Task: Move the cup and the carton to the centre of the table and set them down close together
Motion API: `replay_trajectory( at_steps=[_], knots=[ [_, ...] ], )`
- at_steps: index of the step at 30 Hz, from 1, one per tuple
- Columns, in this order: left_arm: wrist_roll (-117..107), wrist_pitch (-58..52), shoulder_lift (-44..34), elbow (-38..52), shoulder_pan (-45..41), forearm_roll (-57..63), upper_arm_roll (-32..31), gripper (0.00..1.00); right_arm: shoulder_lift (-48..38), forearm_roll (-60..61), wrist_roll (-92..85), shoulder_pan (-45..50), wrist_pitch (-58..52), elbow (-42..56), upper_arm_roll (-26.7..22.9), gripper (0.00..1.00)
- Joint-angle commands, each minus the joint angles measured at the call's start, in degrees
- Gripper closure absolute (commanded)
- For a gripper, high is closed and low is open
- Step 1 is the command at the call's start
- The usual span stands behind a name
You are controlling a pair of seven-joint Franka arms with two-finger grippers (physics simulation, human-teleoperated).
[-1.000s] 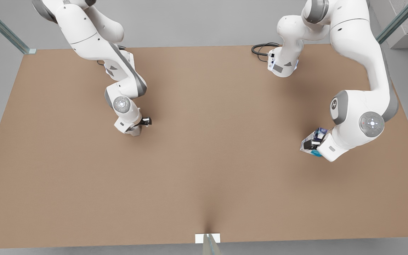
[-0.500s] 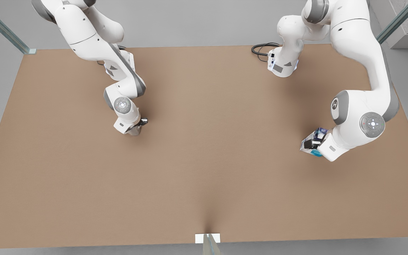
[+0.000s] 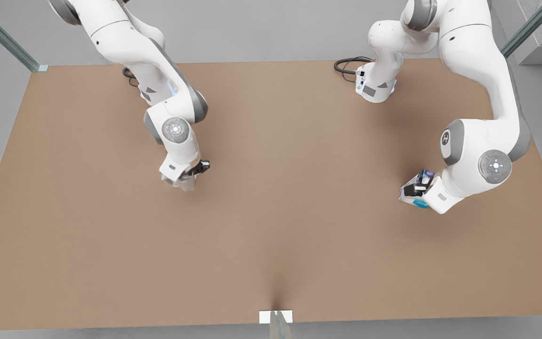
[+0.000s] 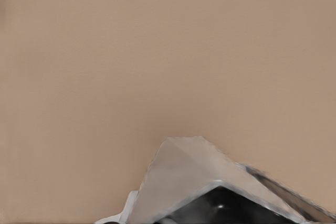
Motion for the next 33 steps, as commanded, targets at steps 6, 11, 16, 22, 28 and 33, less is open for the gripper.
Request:
replay_trajectory(
  at_steps=[6,11,16,22,28,33],
  knots=[
    [0.1,0.0,0.1,-0.1,0.3,0.0,0.1,0.0,20.5,-0.6,7.9,20.2,-7.3,29.5,-12.1,0.79],
    [0.2,0.0,0.1,0.0,0.5,0.0,0.5,0.0,39.1,2.9,7.8,36.3,-10.4,55.9,-24.4,0.79],
    [-0.1,0.1,0.2,0.0,0.4,0.0,0.6,0.0,50.4,3.2,7.7,41.1,-5.9,66.2,-26.5,0.79],
    [-0.2,0.0,0.2,0.0,0.5,-0.1,0.8,0.0,57.7,3.2,7.3,41.2,-11.7,77.5,-27.0,0.79],
    [-25.1,0.4,-2.1,-5.0,5.1,-0.3,0.8,0.0,60.1,3.2,7.7,42.8,-6.2,79.0,-28.7,0.54],
    [-44.5,2.3,-2.2,-9.9,8.0,-1.1,0.8,0.0,60.6,3.2,7.7,42.9,-4.5,79.0,-29.5,0.0]
  ],
)
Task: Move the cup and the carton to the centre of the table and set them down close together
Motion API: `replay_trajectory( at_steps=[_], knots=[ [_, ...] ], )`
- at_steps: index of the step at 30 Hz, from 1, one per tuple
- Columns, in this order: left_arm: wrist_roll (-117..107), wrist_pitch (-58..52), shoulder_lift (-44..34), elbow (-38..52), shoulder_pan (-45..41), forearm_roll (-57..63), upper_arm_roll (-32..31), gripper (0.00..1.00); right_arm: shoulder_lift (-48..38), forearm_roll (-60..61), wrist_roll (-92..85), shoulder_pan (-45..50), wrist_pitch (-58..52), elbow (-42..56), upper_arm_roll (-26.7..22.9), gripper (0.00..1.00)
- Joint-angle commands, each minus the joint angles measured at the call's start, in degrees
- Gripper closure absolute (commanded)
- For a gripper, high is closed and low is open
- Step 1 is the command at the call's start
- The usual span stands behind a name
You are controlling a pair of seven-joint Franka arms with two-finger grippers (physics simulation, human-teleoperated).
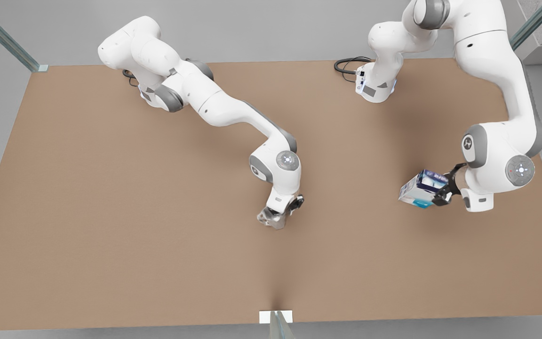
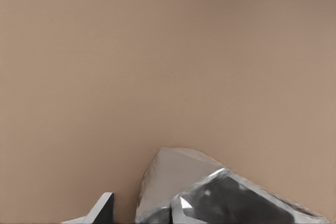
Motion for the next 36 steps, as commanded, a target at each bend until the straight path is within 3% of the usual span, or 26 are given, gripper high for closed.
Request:
replay_trajectory(
  at_steps=[1,4,12,18,20,22,23,24,26,28,29,32,33,34,36],
  knots=[
    [-0.2,0.0,-0.4,-0.6,0.7,-2.6,0.0,0.0,0.0,0.0,-0.1,0.2,0.0,-0.1,-0.4,0.0],
    [0.3,2.6,-4.1,-7.2,1.2,-4.4,0.0,0.0,0.1,0.0,-0.1,0.6,1.0,0.0,-0.9,0.0],
    [2.6,6.9,-3.6,-10.0,3.8,-7.8,0.0,0.0,-2.6,3.9,0.2,0.9,0.3,0.0,-0.9,0.0],
    [2.5,7.4,-2.6,-10.3,4.5,-8.2,0.0,0.0,-12.6,6.8,-0.3,-1.5,-12.5,-1.0,-1.4,0.0],
    [2.5,7.5,-2.4,-10.3,4.6,-8.2,0.4,0.0,-25.7,7.3,-1.9,-8.5,-15.6,-13.4,-1.1,0.0],
    [2.5,7.8,-2.3,-10.3,4.6,-8.2,0.9,0.0,-41.4,10.8,-18.2,-22.6,-18.4,-29.9,0.4,0.0],
    [2.4,7.8,-2.3,-10.3,4.6,-8.2,1.3,0.0,-48.8,10.3,-21.2,-29.5,-20.4,-35.5,1.5,0.0],
    [2.3,7.8,-2.2,-10.3,4.6,-8.2,1.4,0.0,-53.0,4.8,-24.7,-36.2,-22.5,-37.5,5.7,0.0],
    [2.3,7.9,-2.0,-10.3,4.6,-8.2,1.9,0.0,-64.3,2.8,-25.0,-42.8,-22.8,-49.4,6.6,0.0],
    [2.3,8.2,-1.2,-10.3,4.6,-8.2,2.0,0.0,-65.7,3.0,-26.2,-46.9,-30.1,-49.0,7.3,0.0],
    [2.3,8.2,-0.7,-10.4,4.6,-8.2,2.0,0.0,-66.3,2.5,-28.6,-59.8,-30.0,-49.4,20.6,0.0],
    [2.4,8.2,0.5,-10.7,4.5,-8.2,2.0,0.0,-66.7,1.8,-28.4,-61.0,-30.0,-50.3,21.8,0.0],
    [2.4,8.2,0.7,-10.7,4.5,-8.2,2.0,0.11,-66.7,1.8,-28.3,-60.6,-29.8,-50.3,21.8,0.0],
    [2.4,8.1,0.7,-10.8,4.4,-8.2,1.9,0.32,-66.8,1.8,-28.2,-60.4,-30.1,-50.3,21.9,0.0],
    [2.4,8.1,0.7,-10.9,4.2,-8.2,1.9,0.41,-66.7,1.9,-28.2,-60.3,-30.1,-50.3,22.2,0.0]
  ],
)
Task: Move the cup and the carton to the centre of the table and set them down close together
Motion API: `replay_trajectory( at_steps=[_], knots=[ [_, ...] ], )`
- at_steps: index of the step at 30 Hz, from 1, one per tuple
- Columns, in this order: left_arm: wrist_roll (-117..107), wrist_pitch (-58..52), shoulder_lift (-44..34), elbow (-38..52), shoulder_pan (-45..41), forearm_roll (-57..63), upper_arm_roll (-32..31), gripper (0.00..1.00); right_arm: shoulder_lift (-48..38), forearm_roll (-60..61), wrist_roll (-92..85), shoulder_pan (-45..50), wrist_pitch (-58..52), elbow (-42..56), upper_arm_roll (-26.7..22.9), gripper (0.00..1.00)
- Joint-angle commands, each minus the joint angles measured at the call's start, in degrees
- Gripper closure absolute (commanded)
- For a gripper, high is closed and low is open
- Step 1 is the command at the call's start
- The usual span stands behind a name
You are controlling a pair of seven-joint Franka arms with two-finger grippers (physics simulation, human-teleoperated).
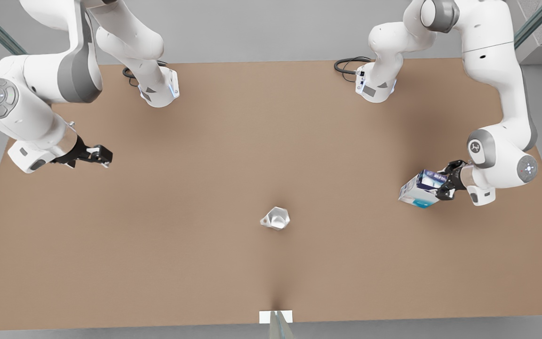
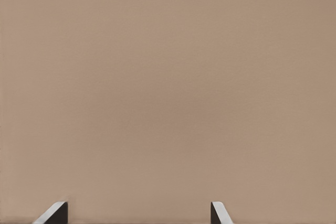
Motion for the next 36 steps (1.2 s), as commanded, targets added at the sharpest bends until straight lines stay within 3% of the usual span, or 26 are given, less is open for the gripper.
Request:
replay_trajectory(
  at_steps=[1,8,12,14,17,20,22,28,36],
  knots=[
    [-0.1,0.0,0.0,0.0,0.0,0.0,0.0,0.41,0.0,0.0,0.0,-0.7,0.0,0.0,0.1,0.0],
    [-0.1,-0.1,0.9,0.0,-0.1,-0.9,0.0,0.41,0.5,-0.4,-0.5,-1.5,-1.7,4.8,-0.3,0.0],
    [-0.2,-8.3,-4.4,2.9,-1.0,-0.8,-0.3,0.4,0.8,-0.3,-0.8,-1.1,-2.6,4.7,-0.1,0.0],
    [-1.0,-10.2,-5.5,4.7,-1.1,-1.3,-6.1,0.4,1.1,-0.3,-0.8,-0.9,-2.5,4.3,-0.1,0.0],
    [-12.3,-9.4,-5.0,9.2,-1.1,-4.7,-22.5,0.39,1.0,-1.2,-0.4,0.8,-1.7,2.6,0.1,0.0],
    [-29.7,0.8,-3.5,10.1,-1.2,-4.2,-35.3,0.38,1.0,-1.1,-0.4,0.8,-1.1,2.2,0.1,0.0],
    [-36.8,5.4,-2.0,10.2,-7.8,-3.9,-35.5,0.38,1.0,-1.0,-0.4,0.2,-1.2,2.3,0.0,0.0],
    [-46.0,14.6,4.4,11.6,-16.7,-1.4,-35.3,0.35,1.1,-0.8,-0.4,0.4,-1.4,2.2,0.0,0.0],
    [-46.1,18.5,9.3,11.6,-17.4,2.0,-35.2,0.3,2.0,-0.6,-0.6,0.1,-1.3,2.3,0.0,0.0]
  ],
)
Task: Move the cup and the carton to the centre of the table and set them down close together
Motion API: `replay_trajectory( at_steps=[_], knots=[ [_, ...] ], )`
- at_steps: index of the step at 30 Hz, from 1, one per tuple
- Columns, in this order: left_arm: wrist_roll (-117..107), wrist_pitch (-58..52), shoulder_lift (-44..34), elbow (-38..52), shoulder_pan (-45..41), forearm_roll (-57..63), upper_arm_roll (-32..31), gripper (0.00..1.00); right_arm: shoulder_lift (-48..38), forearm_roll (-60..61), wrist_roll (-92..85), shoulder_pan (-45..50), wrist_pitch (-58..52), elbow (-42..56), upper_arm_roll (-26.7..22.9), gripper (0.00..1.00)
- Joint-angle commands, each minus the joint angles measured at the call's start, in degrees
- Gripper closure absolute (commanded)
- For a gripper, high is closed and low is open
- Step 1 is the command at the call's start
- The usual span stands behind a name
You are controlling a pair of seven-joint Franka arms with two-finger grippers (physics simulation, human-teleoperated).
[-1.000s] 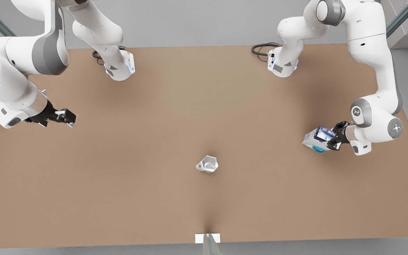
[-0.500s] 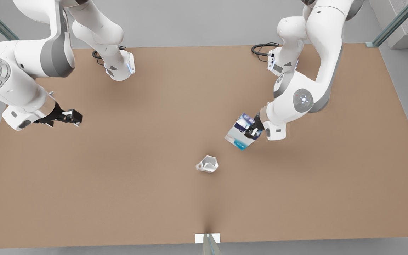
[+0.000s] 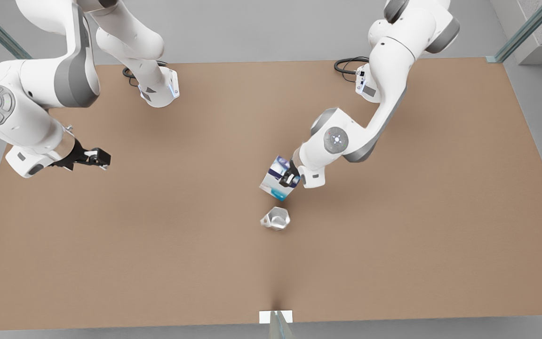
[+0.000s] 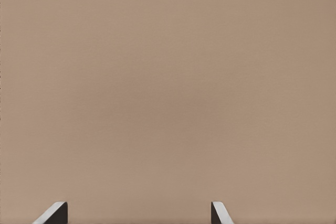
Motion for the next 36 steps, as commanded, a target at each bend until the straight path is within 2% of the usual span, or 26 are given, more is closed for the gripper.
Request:
replay_trajectory(
  at_steps=[1,2,3,12,14,15,16,18,19,20,21,22,25,26,27,30,33,36],
  knots=[
    [0.0,0.1,0.4,0.0,0.0,2.2,0.0,0.3,0.0,0.0,0.0,0.0,0.0,0.1,0.0,0.0],
    [-0.1,0.2,0.8,0.0,0.0,2.3,0.0,0.28,0.0,0.1,-0.1,-0.2,0.0,0.1,0.0,0.0],
    [0.0,0.4,1.1,0.0,-0.1,2.3,0.0,0.0,-0.1,0.2,-0.1,-0.2,0.0,0.1,0.0,0.0],
    [-2.5,-0.4,0.4,2.2,-0.5,2.7,-0.1,0.0,0.1,0.2,-0.1,0.0,0.0,0.1,0.0,0.0],
    [-2.4,-11.9,0.4,11.4,-0.1,2.7,0.2,0.0,0.1,0.1,-0.1,0.2,0.0,0.1,0.0,0.0],
    [-1.0,-15.6,0.4,15.3,0.2,3.7,1.9,0.0,0.1,0.1,-0.1,0.1,0.1,0.3,0.0,0.0],
    [12.1,-18.8,0.4,16.8,0.2,5.6,7.5,0.0,0.1,0.2,-0.1,0.3,0.2,1.0,0.0,0.0],
    [56.8,-23.6,0.4,17.6,0.1,5.2,24.2,0.0,1.1,-0.3,0.0,0.2,0.2,2.0,0.0,0.0],
    [77.1,-27.1,-0.3,17.6,0.0,5.5,30.4,0.0,1.2,-0.2,-0.1,-0.4,0.3,2.0,-0.1,0.0],
    [86.7,-28.2,-3.9,17.6,0.2,6.6,32.3,0.0,1.2,-0.3,-0.1,0.3,0.8,2.0,-0.1,0.0],
    [87.7,-31.7,-8.3,17.1,0.2,9.0,31.9,0.0,1.2,-0.2,0.1,0.5,1.0,1.9,-0.1,0.0],
    [90.1,-35.7,-11.7,17.1,5.9,9.1,27.0,0.0,1.2,0.1,0.4,0.7,1.3,1.7,0.0,0.0],
    [90.5,-36.9,-15.8,16.1,6.0,9.2,26.5,0.0,1.1,-0.3,0.1,2.0,2.1,1.1,-0.7,0.0],
    [90.6,-36.8,-16.3,15.6,5.9,9.2,26.5,0.0,0.8,-0.7,0.0,11.5,1.8,0.2,-10.2,0.0],
    [90.5,-36.8,-16.3,15.6,5.3,9.2,26.5,0.0,-0.9,-0.4,0.0,13.2,1.9,-3.3,-12.3,0.0],
    [89.9,-37.0,-15.8,15.6,4.4,9.1,26.7,0.0,-2.2,1.6,0.4,13.3,1.7,-1.6,-12.0,0.0],
    [86.1,-37.0,-14.0,15.6,0.0,9.1,26.6,0.0,-1.9,1.6,0.5,13.4,0.8,-0.4,-12.0,0.0],
    [86.5,-37.0,-13.7,15.6,0.4,9.0,27.0,0.0,-1.9,1.6,0.5,13.3,0.8,-0.6,-12.0,0.0]
  ],
)
